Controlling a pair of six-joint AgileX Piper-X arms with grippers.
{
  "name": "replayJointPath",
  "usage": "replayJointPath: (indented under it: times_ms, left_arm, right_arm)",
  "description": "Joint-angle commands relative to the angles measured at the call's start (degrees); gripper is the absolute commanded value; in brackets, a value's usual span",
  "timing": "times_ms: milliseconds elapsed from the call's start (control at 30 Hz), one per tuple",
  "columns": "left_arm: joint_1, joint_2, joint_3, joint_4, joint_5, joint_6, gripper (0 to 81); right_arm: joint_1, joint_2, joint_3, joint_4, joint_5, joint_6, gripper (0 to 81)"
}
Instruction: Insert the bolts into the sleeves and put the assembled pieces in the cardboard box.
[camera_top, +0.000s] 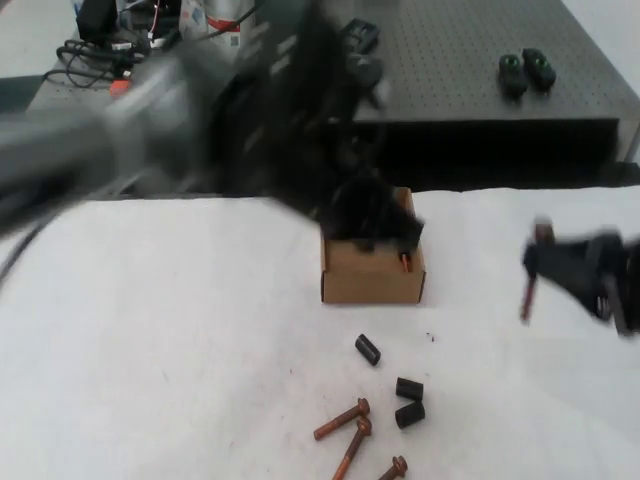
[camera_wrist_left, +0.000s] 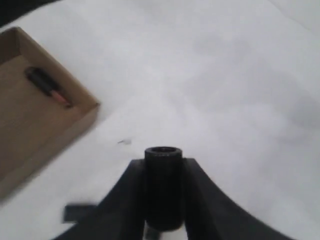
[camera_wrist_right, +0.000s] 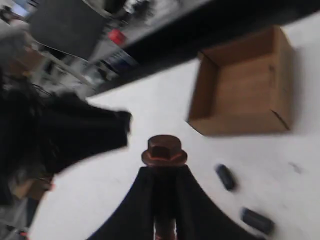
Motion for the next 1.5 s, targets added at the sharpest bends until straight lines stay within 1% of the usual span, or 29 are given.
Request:
replayJointPath:
  times_ms: [0,100,167,200,267,333,567,767,900,967,1200,1300,1467]
  left_arm:
    - [-0.8,-9.9,16.4,-20.9,12.2,-8.2,0.7]
    - [-0.9,-16.6,25.0,-34.8,18.2,-13.4,0.7]
    - [-0.9,-19.9,29.2,-41.8,22.8,-15.0,0.7]
    - [-0.9,-20.9,30.7,-44.0,24.0,-15.4,0.7]
    - [-0.9,-23.0,32.8,-47.2,23.8,-17.6,0.7]
    - [-0.9,-24.2,33.3,-47.3,22.9,-18.4,0.7]
    - [-0.9,-24.5,33.3,-47.3,22.7,-18.4,0.7]
    - [-0.9,-24.5,33.3,-48.7,22.7,-18.4,0.7]
    - [-0.9,-24.5,33.3,-48.7,22.5,-18.4,0.7]
    - [-0.9,-24.5,33.3,-48.7,22.7,-18.4,0.7]
    - [-0.9,-24.5,33.3,-48.7,22.6,-17.9,0.7]
    - [-0.9,-24.5,33.3,-48.7,21.2,-17.9,0.7]
    - [-0.9,-24.5,33.3,-48.7,16.8,-18.4,0.7]
  right_arm:
    - [5.3,-0.3,-0.2,-19.1,-3.3,9.6,1.9]
    - [10.3,0.4,-0.6,-29.1,-3.3,14.4,1.9]
    - [12.9,1.3,-1.3,-31.4,-3.3,16.7,1.9]
    - [14.2,1.8,-1.9,-31.3,-3.3,16.8,1.9]
    - [16.5,2.8,-2.9,-31.3,-3.6,16.5,1.9]
    - [18.4,3.3,-3.6,-31.1,-3.6,16.3,1.9]
    - [22.5,3.6,-3.8,-30.4,-3.6,15.5,1.9]
    - [23.0,3.6,-3.8,-26.1,-3.2,12.1,1.9]
    - [23.0,3.6,-3.8,-25.1,-3.1,11.8,1.9]
    - [23.0,3.6,-3.8,-26.2,-1.9,12.2,1.9]
    - [23.0,3.6,-3.8,-26.4,-2.1,12.4,1.9]
    - [23.0,3.6,-3.8,-26.1,-2.9,12.4,1.9]
    - [23.0,3.6,-3.8,-26.1,-6.9,12.2,1.7]
